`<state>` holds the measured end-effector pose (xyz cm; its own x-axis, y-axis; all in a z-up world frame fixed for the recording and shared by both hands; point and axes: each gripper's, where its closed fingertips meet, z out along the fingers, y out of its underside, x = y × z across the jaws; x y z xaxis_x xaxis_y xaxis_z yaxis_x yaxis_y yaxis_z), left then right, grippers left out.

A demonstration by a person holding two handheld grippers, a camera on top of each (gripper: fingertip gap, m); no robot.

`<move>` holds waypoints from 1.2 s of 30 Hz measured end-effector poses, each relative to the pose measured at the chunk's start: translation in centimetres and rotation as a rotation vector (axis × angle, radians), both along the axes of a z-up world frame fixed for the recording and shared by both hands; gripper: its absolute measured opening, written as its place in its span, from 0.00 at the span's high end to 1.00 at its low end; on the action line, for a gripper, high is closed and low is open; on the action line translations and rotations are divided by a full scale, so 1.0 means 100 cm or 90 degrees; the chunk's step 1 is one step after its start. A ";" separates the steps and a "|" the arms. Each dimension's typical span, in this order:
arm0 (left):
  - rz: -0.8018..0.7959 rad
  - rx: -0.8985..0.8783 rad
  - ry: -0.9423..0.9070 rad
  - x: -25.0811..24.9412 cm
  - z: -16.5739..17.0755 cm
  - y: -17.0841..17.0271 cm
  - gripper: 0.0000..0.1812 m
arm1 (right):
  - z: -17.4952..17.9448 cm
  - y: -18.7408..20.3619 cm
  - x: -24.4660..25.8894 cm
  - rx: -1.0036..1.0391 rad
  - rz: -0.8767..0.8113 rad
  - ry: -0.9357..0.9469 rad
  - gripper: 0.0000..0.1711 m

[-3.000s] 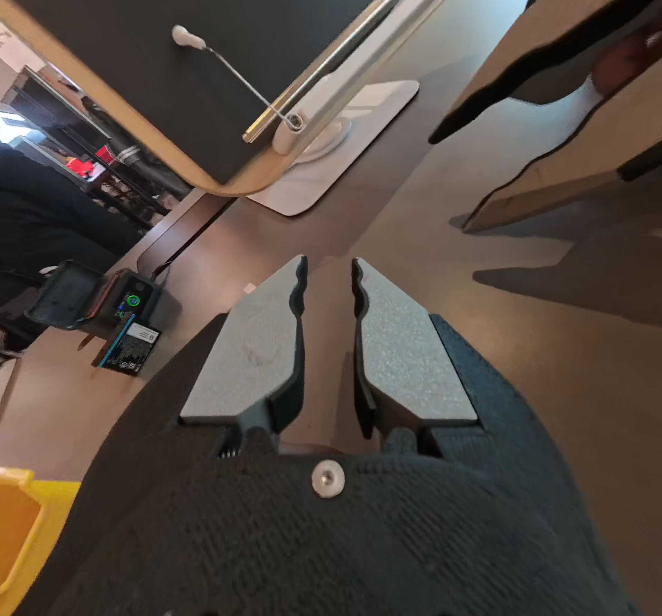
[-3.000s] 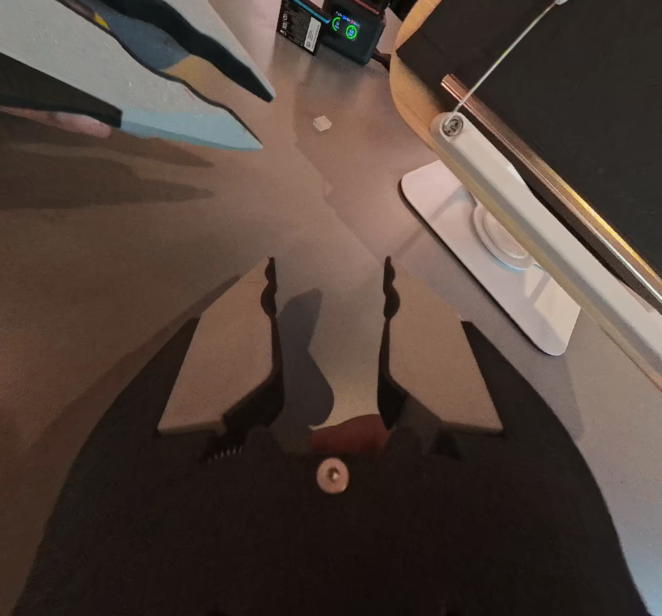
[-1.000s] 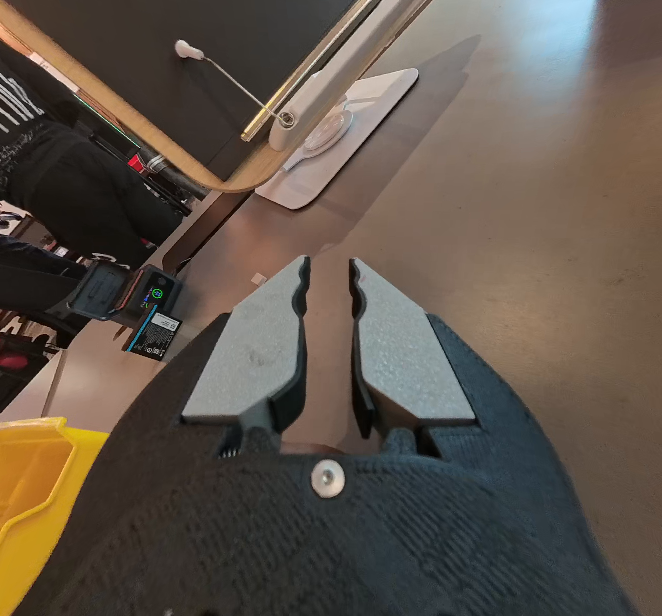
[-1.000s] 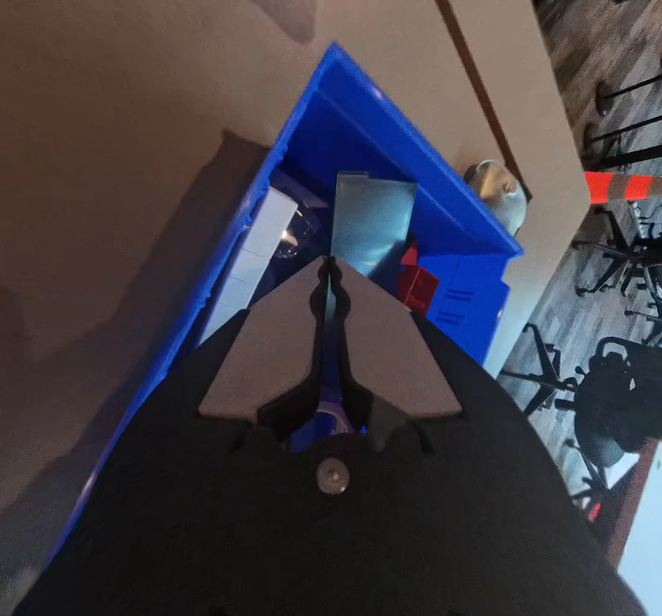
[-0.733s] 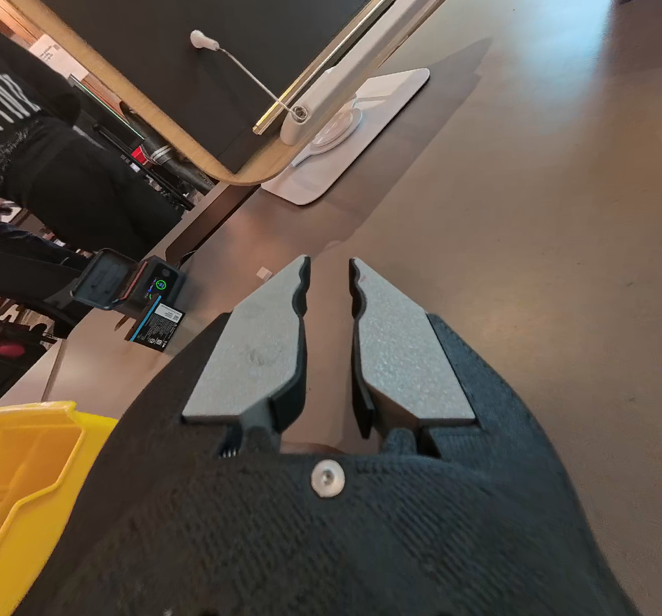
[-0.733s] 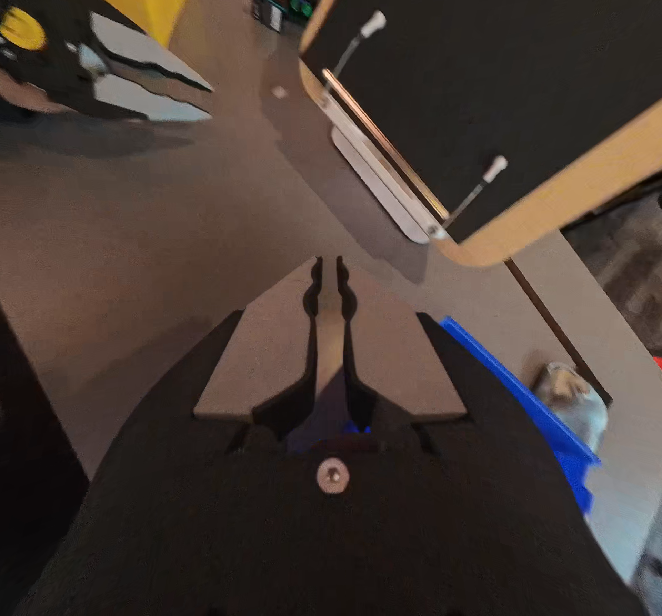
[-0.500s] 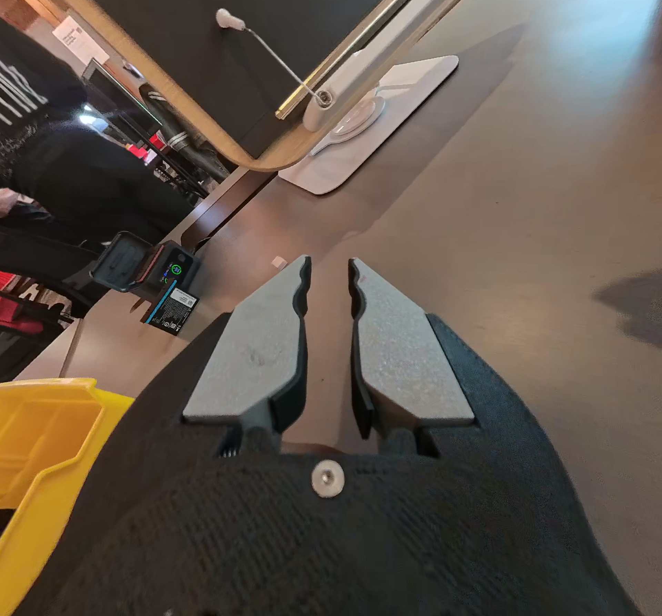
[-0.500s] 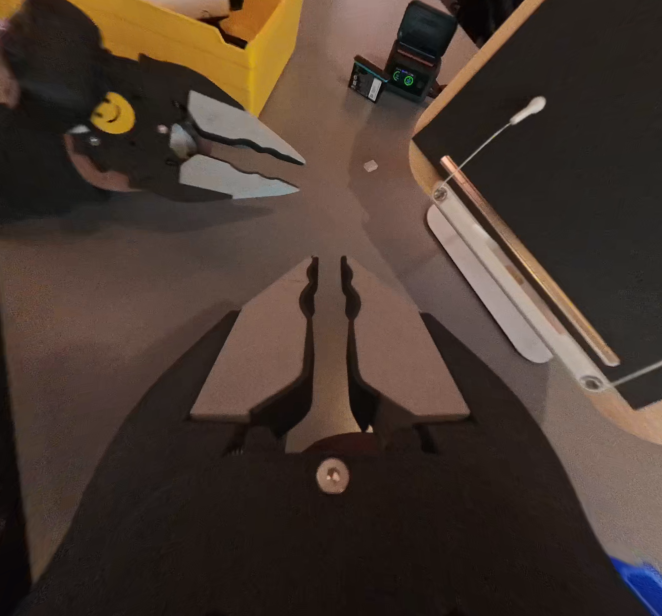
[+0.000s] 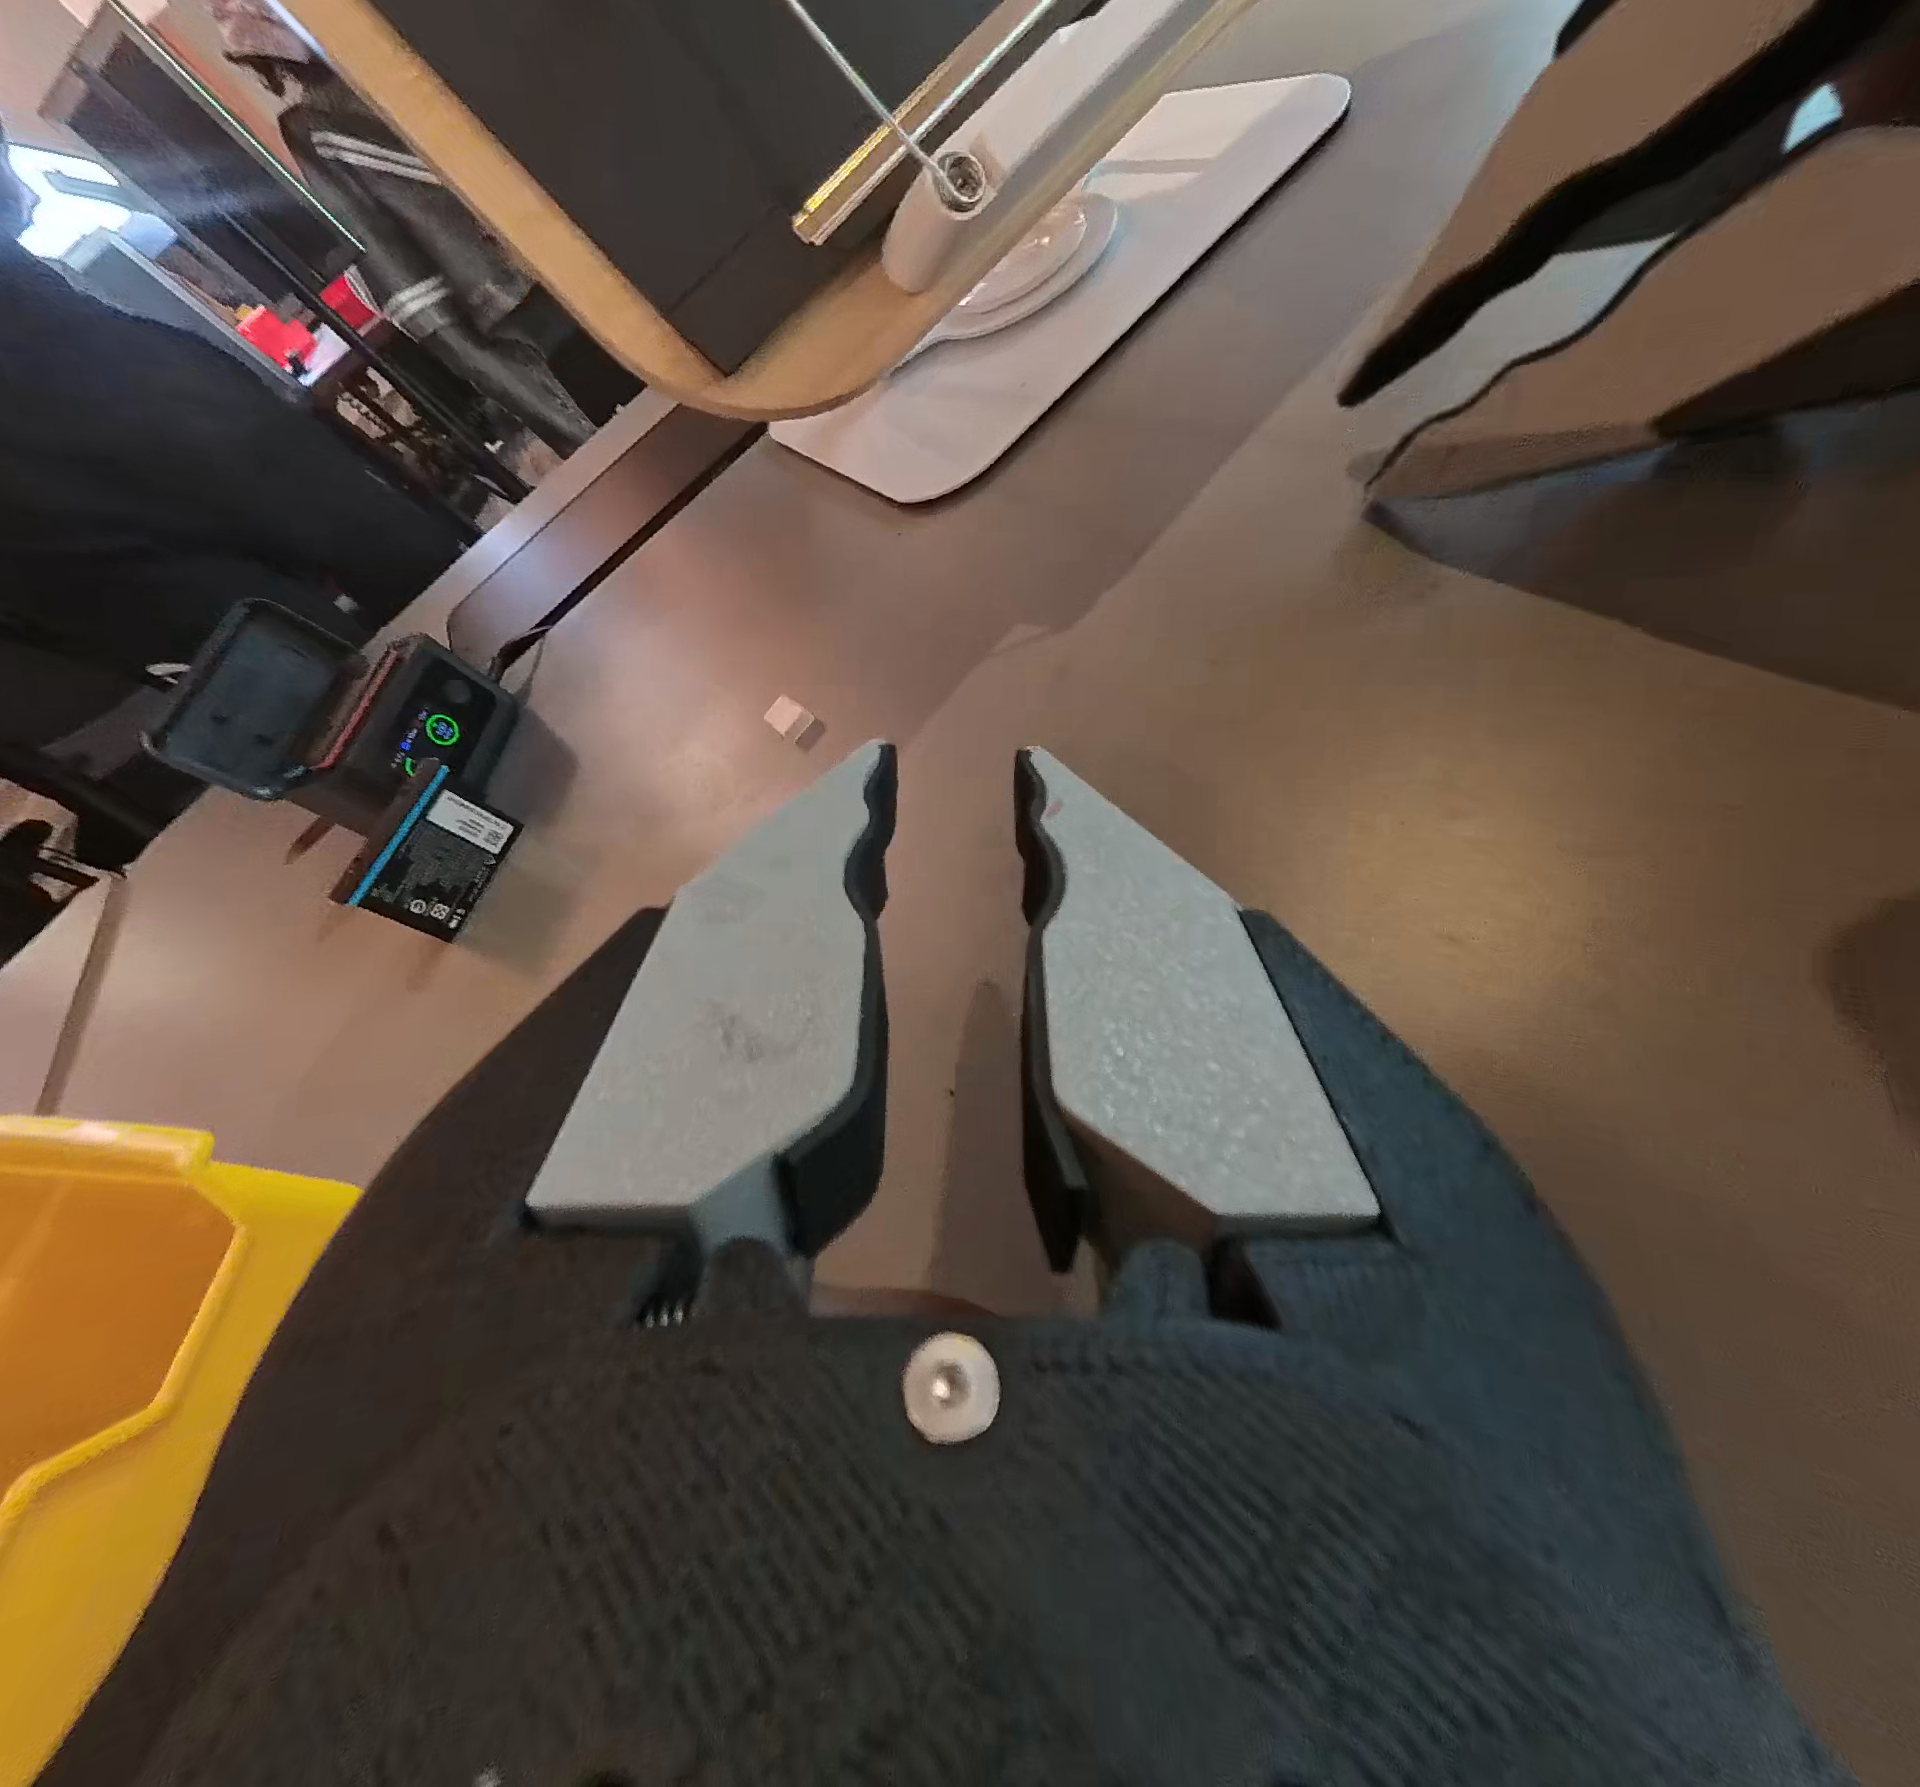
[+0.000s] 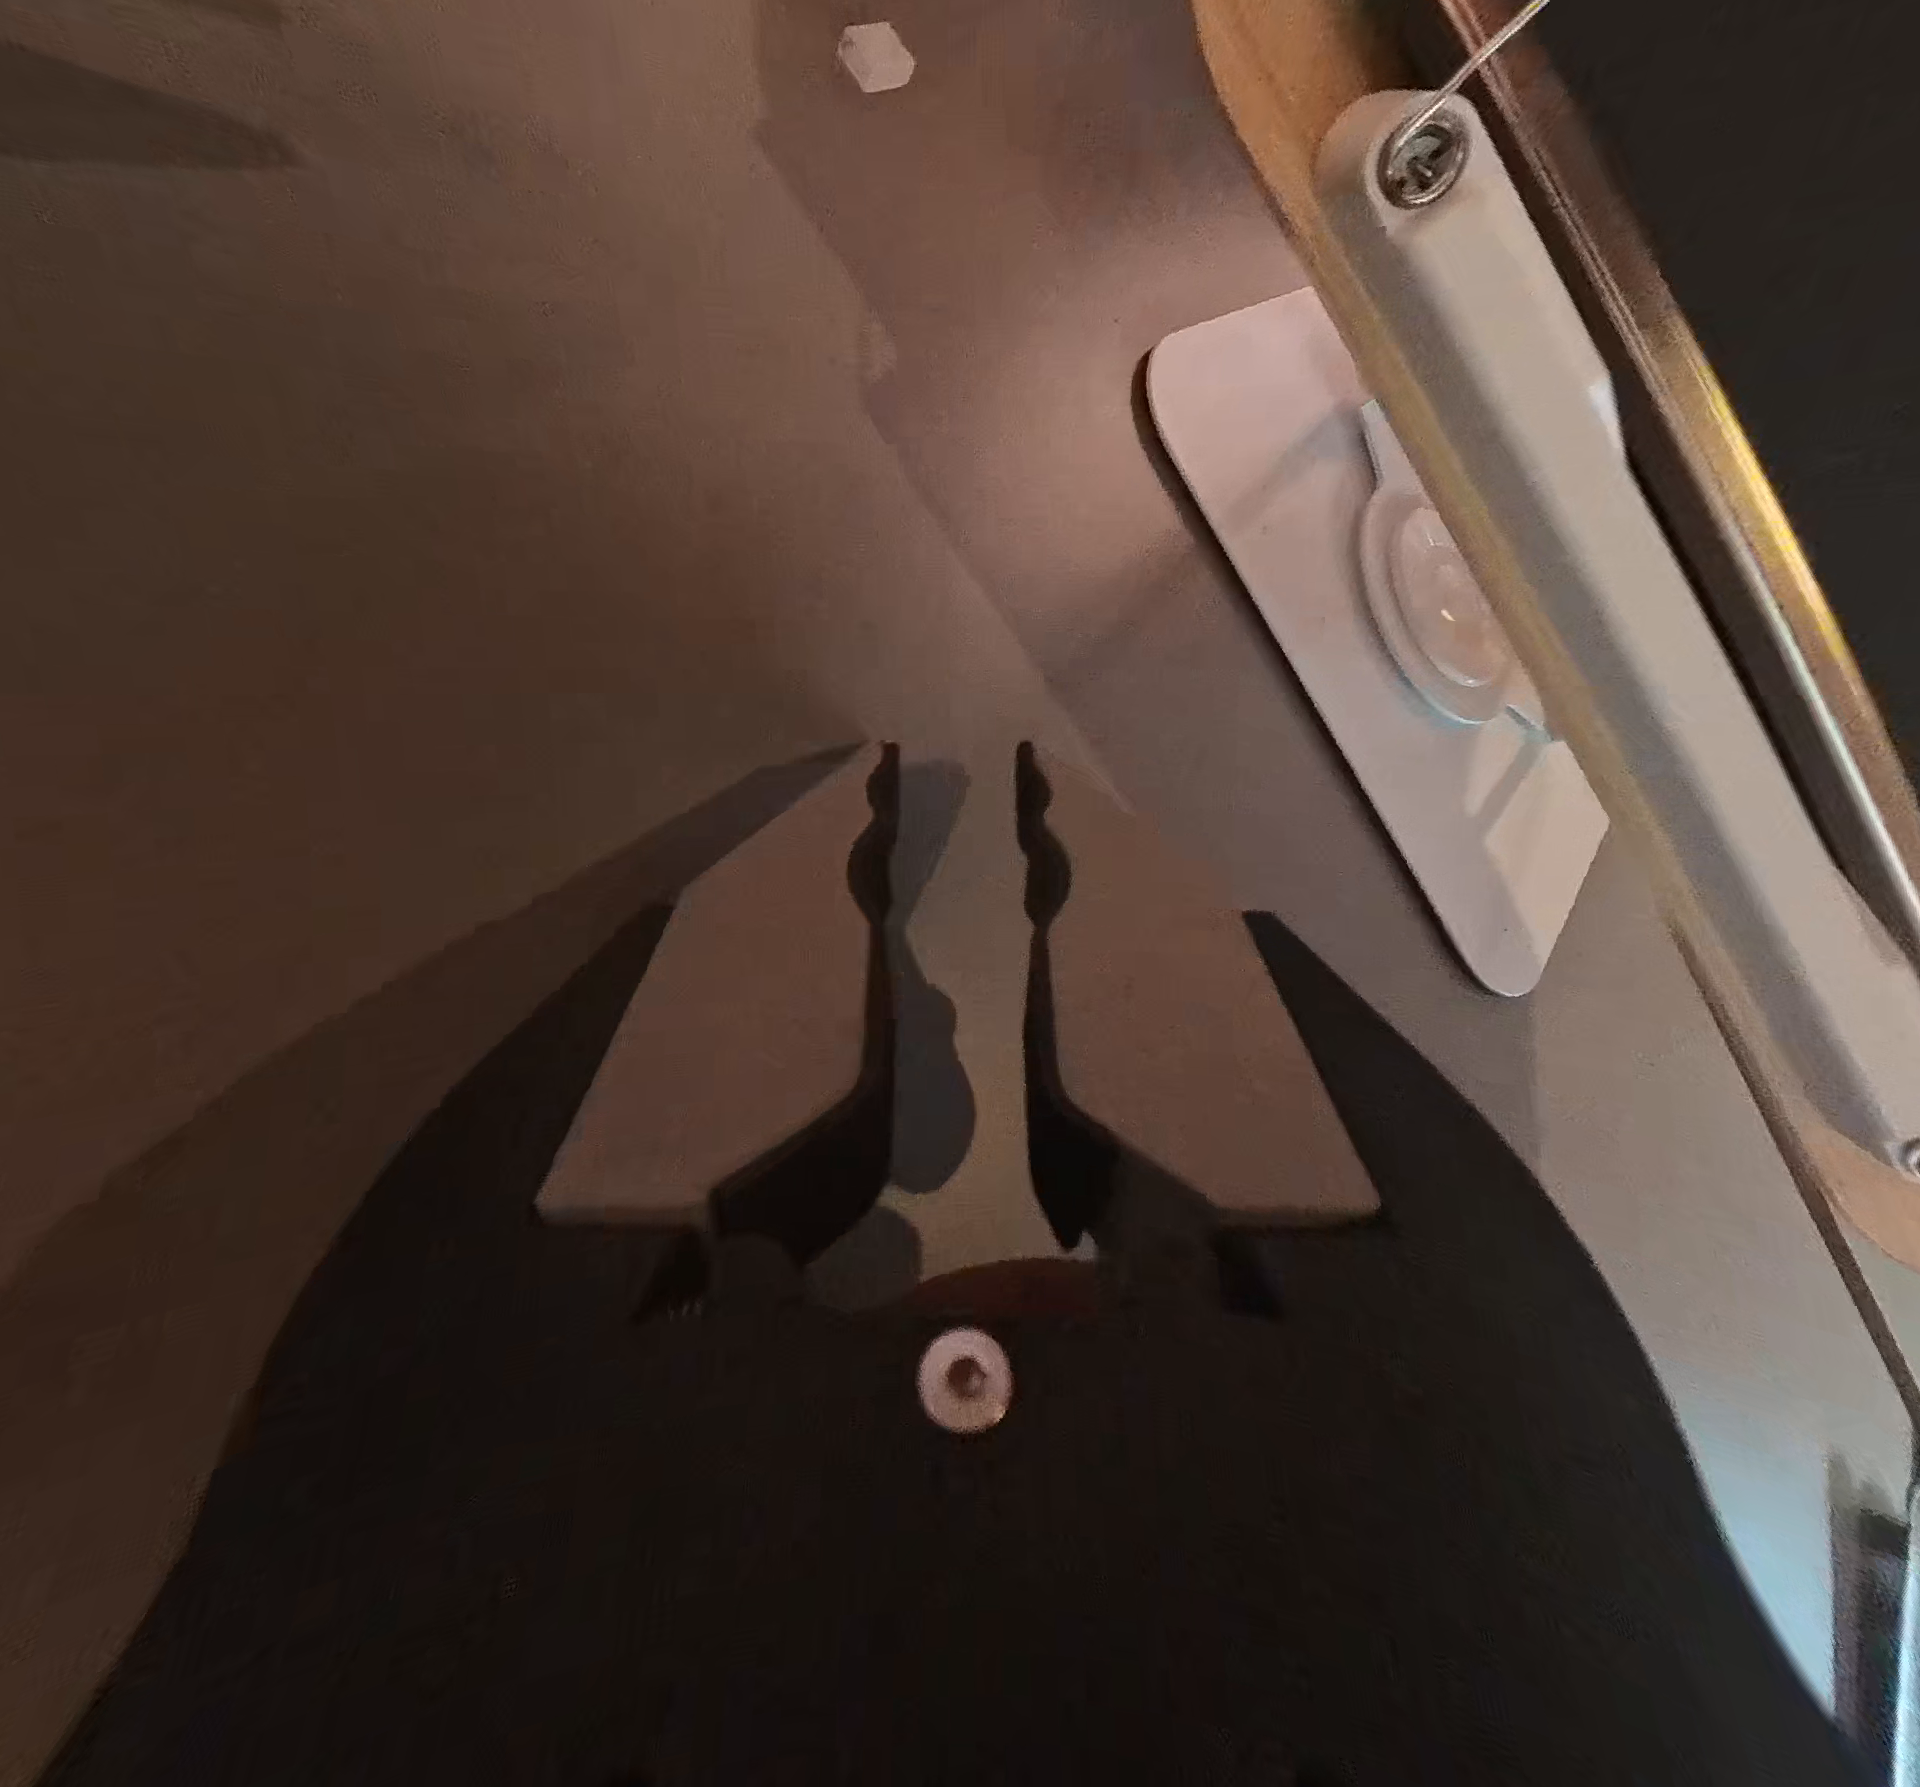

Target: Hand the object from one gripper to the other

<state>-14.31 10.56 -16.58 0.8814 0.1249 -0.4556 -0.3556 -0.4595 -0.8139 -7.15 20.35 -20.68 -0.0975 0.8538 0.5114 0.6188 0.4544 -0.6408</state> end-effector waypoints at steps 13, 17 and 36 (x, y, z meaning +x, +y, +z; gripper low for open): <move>0.015 -0.033 -0.048 0.012 -0.009 -0.016 0.91 | -0.006 -0.004 0.005 -0.051 0.004 -0.028 1.00; 0.001 -0.060 -0.086 0.038 -0.017 -0.033 0.90 | -0.007 -0.005 0.006 -0.050 0.007 -0.030 1.00; 0.246 -0.132 -0.328 -0.053 0.067 -0.286 0.62 | -0.007 -0.007 0.006 -0.019 0.013 -0.028 1.00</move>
